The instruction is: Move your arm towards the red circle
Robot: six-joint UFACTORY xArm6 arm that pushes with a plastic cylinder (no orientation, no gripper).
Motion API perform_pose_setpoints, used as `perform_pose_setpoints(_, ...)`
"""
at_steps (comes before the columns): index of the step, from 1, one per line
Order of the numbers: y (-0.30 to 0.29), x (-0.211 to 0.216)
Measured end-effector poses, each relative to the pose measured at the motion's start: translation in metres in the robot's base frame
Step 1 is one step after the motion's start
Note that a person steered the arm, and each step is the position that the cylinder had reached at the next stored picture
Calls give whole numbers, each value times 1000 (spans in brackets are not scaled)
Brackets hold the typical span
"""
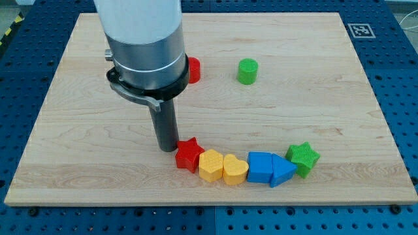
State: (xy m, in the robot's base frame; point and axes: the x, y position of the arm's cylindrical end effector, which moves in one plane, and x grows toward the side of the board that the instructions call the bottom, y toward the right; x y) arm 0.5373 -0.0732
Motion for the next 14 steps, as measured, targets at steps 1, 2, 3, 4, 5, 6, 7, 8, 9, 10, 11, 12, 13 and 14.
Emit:
perform_pose_setpoints(1, -36, 8)
perform_pose_setpoints(2, -83, 17)
perform_pose_setpoints(3, -130, 2)
perform_pose_setpoints(4, -185, -49)
perform_pose_setpoints(5, -225, -109)
perform_pose_setpoints(6, -221, -159)
perform_pose_setpoints(7, -181, -162)
perform_pose_setpoints(8, -141, -162)
perform_pose_setpoints(9, -135, -177)
perform_pose_setpoints(10, -135, -188)
perform_pose_setpoints(11, -134, -188)
perform_pose_setpoints(12, -128, -200)
perform_pose_setpoints(13, -120, -207)
perform_pose_setpoints(14, -98, -198)
